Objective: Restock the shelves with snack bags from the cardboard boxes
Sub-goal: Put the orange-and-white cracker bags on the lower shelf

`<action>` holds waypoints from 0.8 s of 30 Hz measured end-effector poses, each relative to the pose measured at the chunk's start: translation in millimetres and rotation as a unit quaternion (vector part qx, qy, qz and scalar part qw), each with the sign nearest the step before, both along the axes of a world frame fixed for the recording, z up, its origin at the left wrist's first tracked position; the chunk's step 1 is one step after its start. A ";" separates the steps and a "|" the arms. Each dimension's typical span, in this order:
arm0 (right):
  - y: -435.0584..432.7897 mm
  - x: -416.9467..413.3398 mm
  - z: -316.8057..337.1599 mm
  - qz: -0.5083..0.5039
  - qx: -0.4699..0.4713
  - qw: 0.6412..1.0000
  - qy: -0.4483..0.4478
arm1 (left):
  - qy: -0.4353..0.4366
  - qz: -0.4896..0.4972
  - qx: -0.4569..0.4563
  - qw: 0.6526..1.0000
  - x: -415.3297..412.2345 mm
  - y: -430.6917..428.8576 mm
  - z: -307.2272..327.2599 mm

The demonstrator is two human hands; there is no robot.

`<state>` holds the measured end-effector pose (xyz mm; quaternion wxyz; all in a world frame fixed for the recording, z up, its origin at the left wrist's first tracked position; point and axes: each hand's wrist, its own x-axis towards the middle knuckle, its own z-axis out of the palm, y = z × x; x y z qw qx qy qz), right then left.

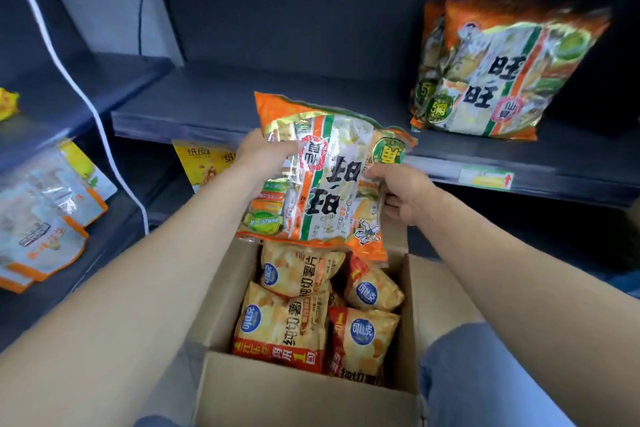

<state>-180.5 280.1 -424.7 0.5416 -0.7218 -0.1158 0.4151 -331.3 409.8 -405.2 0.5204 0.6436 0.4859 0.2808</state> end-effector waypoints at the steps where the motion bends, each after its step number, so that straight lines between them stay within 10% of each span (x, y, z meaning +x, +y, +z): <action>1: 2.6 3.3 6.9 -0.013 0.027 1.000 -0.002 | -0.014 0.010 0.008 1.000 2.9 -0.2 7.2; 16: -7.8 74.2 119.0 -0.024 0.130 0.940 -0.314 | -0.077 0.018 0.043 0.996 88.6 -6.5 74.1; 24: 16.5 107.9 141.9 0.037 -0.046 0.722 -0.689 | 0.037 -0.048 0.318 0.946 149.3 -17.2 98.9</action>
